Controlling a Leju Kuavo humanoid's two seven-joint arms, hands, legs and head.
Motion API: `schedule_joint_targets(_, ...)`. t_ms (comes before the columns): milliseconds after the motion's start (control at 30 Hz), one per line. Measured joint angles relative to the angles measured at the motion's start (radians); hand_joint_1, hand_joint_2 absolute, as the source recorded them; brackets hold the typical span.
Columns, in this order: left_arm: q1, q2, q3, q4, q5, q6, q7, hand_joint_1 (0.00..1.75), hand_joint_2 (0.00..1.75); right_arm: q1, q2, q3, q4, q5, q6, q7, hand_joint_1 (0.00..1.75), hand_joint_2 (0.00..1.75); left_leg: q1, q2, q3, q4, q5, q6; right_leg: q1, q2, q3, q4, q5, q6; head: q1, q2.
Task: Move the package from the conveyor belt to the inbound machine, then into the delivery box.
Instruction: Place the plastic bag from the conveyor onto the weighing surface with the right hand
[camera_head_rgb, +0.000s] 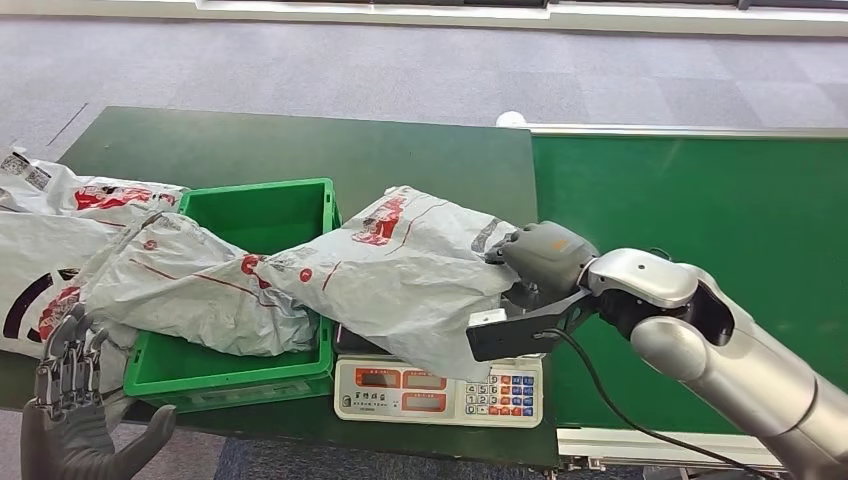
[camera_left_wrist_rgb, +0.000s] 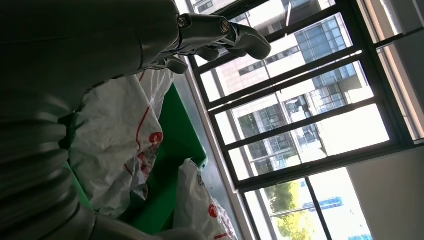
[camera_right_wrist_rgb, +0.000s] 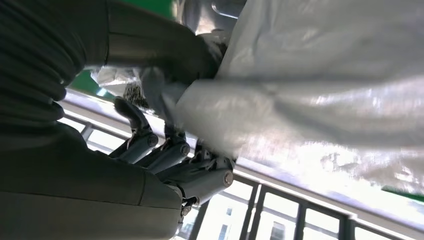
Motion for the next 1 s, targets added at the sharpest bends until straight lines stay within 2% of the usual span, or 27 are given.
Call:
schedule_joint_targets(100, -0.001, -0.017, 0.021, -0.006, -0.011, -0.025, -0.004, 0.0, 1.75, -0.053, -0.008, 0.029, 0.0, -0.068, 0.001, 0.021, 0.0, 1.75, 0.0, -0.001, 0.0, 0.0, 0.0, 0.0, 0.0, -0.001, 0.0, 0.0, 0.0, 0.0, 0.0, 0.0)
schedule_joint_targets(367, -0.007, -0.035, 0.032, -0.008, -0.034, -0.031, -0.003, 0.0, 1.75, -0.12, -0.032, 0.075, 0.007, -0.125, -0.017, 0.039, 0.0, 1.75, 0.0, -0.001, 0.0, 0.0, 0.0, 0.0, -0.001, -0.001, 0.0, 0.0, 0.0, 0.0, 0.0, 0.0)
schedule_joint_targets(600, -0.032, -0.017, -0.002, -0.005, -0.055, 0.035, 0.017, 0.0, 1.75, -0.242, -0.092, 0.135, 0.019, -0.334, 0.007, 0.066, 0.0, 1.75, 0.0, 0.0, 0.0, 0.0, 0.0, 0.0, -0.001, -0.001, 0.0, 0.0, 0.0, 0.0, 0.0, 0.0)
schedule_joint_targets(733, -0.066, 0.023, -0.07, 0.003, -0.11, 0.089, 0.059, 0.0, 1.75, -0.32, -0.116, 0.199, 0.024, -0.493, 0.02, 0.069, 0.0, 1.75, 0.0, 0.0, 0.0, 0.001, 0.0, 0.0, -0.001, -0.001, -0.001, 0.0, 0.0, 0.0, 0.0, 0.0)
schedule_joint_targets(833, -0.117, 0.07, -0.16, 0.017, -0.172, 0.13, 0.124, 0.0, 1.75, -0.368, -0.127, 0.259, 0.03, -0.596, 0.015, 0.031, 0.0, 1.75, 0.0, -0.001, 0.0, 0.001, 0.0, 0.0, 0.0, -0.001, 0.0, 0.0, 0.001, 0.0, 0.0, 0.0)
schedule_joint_targets(933, -0.191, 0.115, -0.252, 0.047, -0.23, 0.166, 0.201, 0.0, 1.75, -0.359, -0.13, 0.288, 0.046, -0.612, -0.017, -0.064, 0.0, 1.75, 0.001, -0.001, 0.001, 0.001, 0.001, 0.0, 0.0, -0.002, 0.001, 0.0, 0.001, 0.0, 0.0, 0.0)
schedule_joint_targets(1000, -0.252, 0.147, -0.319, 0.078, -0.255, 0.191, 0.261, 0.0, 1.75, -0.297, -0.122, 0.279, 0.067, -0.554, -0.098, -0.163, 0.0, 1.75, 0.002, -0.002, 0.001, 0.001, 0.001, 0.001, 0.001, -0.003, 0.003, 0.0, 0.001, 0.0, 0.0, 0.0)
